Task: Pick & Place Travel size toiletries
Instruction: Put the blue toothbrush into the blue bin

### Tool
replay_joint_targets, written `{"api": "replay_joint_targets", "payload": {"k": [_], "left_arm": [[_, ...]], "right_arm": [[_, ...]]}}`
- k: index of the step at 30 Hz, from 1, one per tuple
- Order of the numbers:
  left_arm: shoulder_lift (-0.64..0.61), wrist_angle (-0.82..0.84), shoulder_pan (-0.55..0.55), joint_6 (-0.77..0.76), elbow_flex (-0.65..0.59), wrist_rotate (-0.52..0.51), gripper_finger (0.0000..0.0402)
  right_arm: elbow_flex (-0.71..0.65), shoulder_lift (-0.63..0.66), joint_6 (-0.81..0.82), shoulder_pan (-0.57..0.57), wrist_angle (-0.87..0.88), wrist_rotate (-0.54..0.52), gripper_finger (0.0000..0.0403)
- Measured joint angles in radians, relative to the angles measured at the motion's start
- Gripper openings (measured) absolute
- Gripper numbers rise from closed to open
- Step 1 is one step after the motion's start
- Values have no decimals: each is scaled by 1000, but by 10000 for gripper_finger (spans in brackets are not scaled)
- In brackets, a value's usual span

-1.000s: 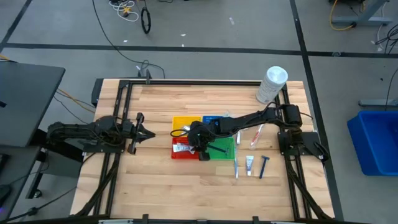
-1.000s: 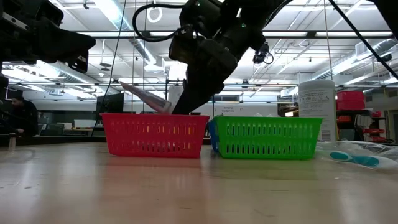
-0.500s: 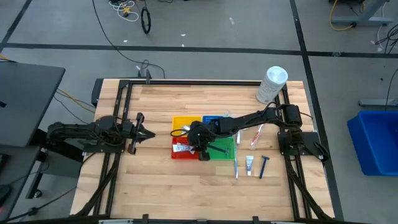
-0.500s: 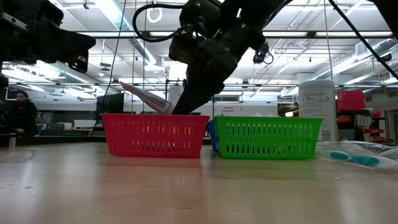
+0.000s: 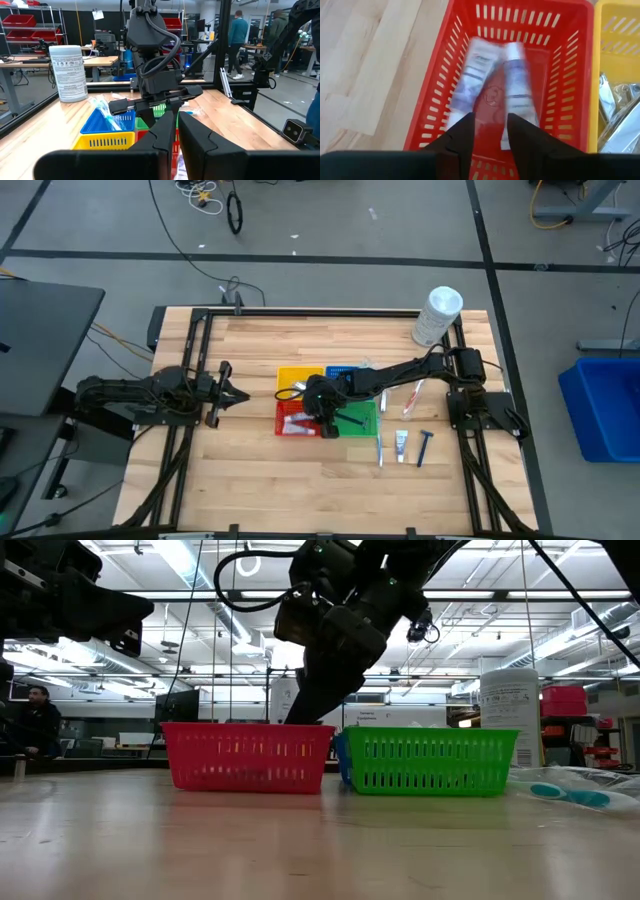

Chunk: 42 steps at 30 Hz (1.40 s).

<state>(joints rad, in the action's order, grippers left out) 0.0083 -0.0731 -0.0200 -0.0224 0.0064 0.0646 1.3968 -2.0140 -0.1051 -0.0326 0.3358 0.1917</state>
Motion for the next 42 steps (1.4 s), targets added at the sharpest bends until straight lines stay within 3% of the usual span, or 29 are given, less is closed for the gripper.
{"api": "replay_joint_targets", "payload": {"k": [15, 32, 42], "left_arm": [[0, 0, 0, 0, 0, 0, 32], [0, 0, 0, 0, 0, 0, 32], [0, 0, 0, 0, 0, 0, 32]], "right_arm": [[0, 0, 0, 0, -3, 0, 155], [0, 6, 0, 0, -30, 0, 78], [-1, 45, 0, 2, -26, 1, 53]]}}
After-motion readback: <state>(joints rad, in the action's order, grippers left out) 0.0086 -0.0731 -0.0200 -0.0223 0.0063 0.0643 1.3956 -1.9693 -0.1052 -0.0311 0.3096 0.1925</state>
